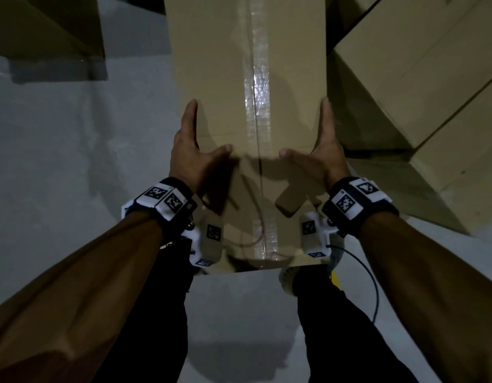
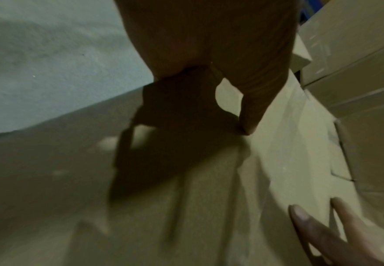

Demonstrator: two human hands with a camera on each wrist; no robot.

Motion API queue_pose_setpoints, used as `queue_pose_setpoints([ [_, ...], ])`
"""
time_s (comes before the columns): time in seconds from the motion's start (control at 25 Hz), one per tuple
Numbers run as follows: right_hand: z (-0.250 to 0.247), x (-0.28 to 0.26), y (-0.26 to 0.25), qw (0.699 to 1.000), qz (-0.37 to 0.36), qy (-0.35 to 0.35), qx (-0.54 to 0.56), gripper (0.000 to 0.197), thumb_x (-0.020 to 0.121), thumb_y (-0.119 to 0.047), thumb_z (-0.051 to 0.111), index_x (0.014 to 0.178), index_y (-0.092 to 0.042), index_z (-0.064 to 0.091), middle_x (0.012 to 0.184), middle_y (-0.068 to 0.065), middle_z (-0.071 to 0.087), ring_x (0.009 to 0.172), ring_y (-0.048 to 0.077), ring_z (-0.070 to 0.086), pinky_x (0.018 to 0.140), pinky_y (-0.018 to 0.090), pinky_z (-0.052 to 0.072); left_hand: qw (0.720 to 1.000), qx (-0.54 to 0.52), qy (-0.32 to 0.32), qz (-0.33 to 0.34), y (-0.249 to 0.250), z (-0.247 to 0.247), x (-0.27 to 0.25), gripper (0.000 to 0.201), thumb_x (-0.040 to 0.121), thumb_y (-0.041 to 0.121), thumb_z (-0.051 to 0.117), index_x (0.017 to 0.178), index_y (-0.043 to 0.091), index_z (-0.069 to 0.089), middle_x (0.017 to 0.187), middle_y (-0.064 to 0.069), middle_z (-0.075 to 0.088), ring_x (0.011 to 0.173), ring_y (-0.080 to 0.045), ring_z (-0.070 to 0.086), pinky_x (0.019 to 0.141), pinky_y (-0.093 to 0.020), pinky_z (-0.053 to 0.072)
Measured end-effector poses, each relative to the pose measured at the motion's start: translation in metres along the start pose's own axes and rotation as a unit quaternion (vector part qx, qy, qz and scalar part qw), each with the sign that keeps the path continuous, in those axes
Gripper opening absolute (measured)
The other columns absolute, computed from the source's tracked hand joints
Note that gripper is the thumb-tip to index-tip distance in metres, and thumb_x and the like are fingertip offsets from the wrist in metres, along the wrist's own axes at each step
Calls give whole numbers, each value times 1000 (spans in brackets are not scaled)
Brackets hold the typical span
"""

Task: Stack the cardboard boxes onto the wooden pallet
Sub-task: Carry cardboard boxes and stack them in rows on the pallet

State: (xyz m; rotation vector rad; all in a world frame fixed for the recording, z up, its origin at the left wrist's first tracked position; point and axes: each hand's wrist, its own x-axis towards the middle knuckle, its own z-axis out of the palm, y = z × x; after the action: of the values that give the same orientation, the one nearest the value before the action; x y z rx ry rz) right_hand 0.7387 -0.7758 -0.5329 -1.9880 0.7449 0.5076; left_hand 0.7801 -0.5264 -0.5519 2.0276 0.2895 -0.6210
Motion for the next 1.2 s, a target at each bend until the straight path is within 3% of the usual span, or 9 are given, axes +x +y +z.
queue_pose_setpoints([
  [0.24, -63, -82, -75, 999, -46, 8, 22, 118, 76, -28, 85, 159, -35, 1, 159, -1, 28, 125, 6, 33, 101, 26, 32, 998, -18, 42, 39, 98, -55, -71, 102, 73, 40, 75, 157, 32, 16, 160, 2, 26, 135, 3, 23, 115, -25, 26],
  [0.36, -112, -142, -119, 996, -62, 25, 62, 116, 76, -24, 85, 159, -38, 4, 162, -7, 26, 139, 9, 33, 106, 22, 30, 997, -10, 52, 61, 169, -79, -125, 103, 73, 42, 74, 157, 32, 16, 158, 1, 28, 133, 2, 27, 115, -26, 29],
  [0.48, -170, -199, -154, 992, -72, 53, 84, 115, 76, -25, 84, 158, -43, 6, 163, -7, 23, 147, 16, 27, 109, 25, 27, 995, -7, 48, 93, 243, -92, -176, 103, 72, 46, 74, 156, 35, 16, 157, 0, 31, 138, -8, 32, 116, -34, 32],
  [0.64, -253, -275, -178, 983, -84, 98, 130, 114, 73, -27, 86, 155, -48, 10, 163, -9, 23, 148, 16, 25, 115, 31, 28, 989, -16, 11, 144, 330, -91, -232, 105, 66, 51, 76, 153, 42, 17, 155, -1, 34, 140, -19, 38, 114, -48, 37],
  [0.76, -296, -324, -188, 969, -78, 154, 178, 113, 66, -36, 87, 149, -58, 15, 160, -9, 30, 145, 18, 33, 116, 48, 36, 981, 0, -29, 193, 387, -83, -257, 107, 66, 52, 77, 154, 40, 17, 156, 0, 35, 141, -22, 37, 115, -49, 36],
  [0.88, -321, -368, -189, 952, -54, 224, 199, 115, 60, -45, 86, 148, -58, 14, 157, -7, 36, 141, 21, 39, 116, 49, 36, 960, 64, -76, 263, 435, -72, -274, 104, 76, 43, 77, 157, 31, 13, 161, 2, 26, 147, -27, 24, 119, -43, 26],
  [1.0, -329, -406, -184, 925, -29, 301, 229, 116, 58, -48, 86, 146, -62, 11, 158, -5, 34, 142, 23, 37, 115, 51, 36, 936, 87, -142, 311, 471, -62, -286, 104, 76, 44, 77, 157, 35, 13, 160, -5, 27, 146, -27, 26, 114, -34, 25],
  [1.12, -333, -444, -185, 896, 3, 374, 240, 115, 62, -49, 84, 147, -60, 8, 159, -3, 31, 143, 25, 35, 116, 50, 35, 907, 125, -191, 355, 505, -56, -305, 101, 80, 39, 78, 156, 40, 11, 161, -3, 25, 148, -29, 21, 118, -47, 25],
  [1.2, -332, -470, -182, 874, 24, 416, 250, 113, 64, -49, 84, 147, -61, 8, 161, -4, 27, 145, 25, 31, 116, 51, 34, 888, 130, -226, 379, 521, -52, -326, 100, 82, 35, 78, 156, 40, 12, 161, -2, 25, 147, -27, 21, 117, -48, 25],
])
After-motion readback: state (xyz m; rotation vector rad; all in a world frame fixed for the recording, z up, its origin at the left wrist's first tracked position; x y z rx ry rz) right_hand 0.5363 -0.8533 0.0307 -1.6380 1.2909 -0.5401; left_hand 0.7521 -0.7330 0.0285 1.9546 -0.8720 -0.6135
